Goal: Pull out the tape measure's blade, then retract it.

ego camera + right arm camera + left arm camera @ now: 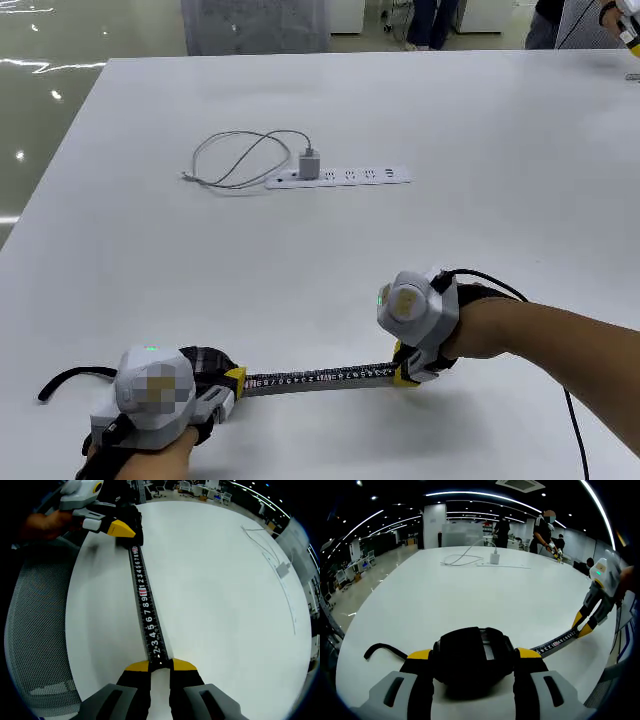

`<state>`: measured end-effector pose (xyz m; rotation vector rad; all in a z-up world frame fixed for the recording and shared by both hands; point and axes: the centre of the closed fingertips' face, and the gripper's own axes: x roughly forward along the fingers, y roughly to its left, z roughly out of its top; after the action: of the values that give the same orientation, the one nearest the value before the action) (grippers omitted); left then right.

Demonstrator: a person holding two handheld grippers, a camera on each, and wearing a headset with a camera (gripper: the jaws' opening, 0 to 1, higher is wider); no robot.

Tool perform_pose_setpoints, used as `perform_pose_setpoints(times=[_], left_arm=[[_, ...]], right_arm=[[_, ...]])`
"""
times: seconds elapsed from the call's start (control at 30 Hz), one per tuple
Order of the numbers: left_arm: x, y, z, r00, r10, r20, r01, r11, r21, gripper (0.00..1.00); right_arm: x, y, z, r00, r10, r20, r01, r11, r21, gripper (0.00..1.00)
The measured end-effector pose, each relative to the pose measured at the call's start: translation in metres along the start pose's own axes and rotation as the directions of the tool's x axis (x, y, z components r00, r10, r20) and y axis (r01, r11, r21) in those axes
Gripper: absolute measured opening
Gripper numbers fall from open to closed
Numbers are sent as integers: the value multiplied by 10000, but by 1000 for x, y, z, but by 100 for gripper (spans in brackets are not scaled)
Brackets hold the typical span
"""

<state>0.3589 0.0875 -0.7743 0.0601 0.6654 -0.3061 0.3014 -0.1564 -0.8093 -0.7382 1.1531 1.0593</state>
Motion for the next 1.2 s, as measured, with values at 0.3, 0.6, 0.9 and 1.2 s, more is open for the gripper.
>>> perform_pose_setpoints(times=[0.3, 0.6, 0.9, 1.2], left_arm=[[1, 0, 0, 9999, -99, -103, 99, 10000, 12, 60], [0, 0, -1, 9997, -138, -192, 138, 9999, 29, 60], [0, 0, -2, 9994, -137, -329, 136, 9999, -47, 60], [0, 0, -1, 9997, -135, -211, 134, 9999, -15, 60]], right_arm=[[0, 1, 3, 9999, 161, 49, -161, 9999, -17, 9], [2, 3, 8, 9999, 120, -102, -121, 9999, -123, 8], [3, 2, 9, 10000, -33, -55, 33, 10000, -83, 8], [4, 3, 11, 9999, -96, -106, 92, 9992, -390, 8]])
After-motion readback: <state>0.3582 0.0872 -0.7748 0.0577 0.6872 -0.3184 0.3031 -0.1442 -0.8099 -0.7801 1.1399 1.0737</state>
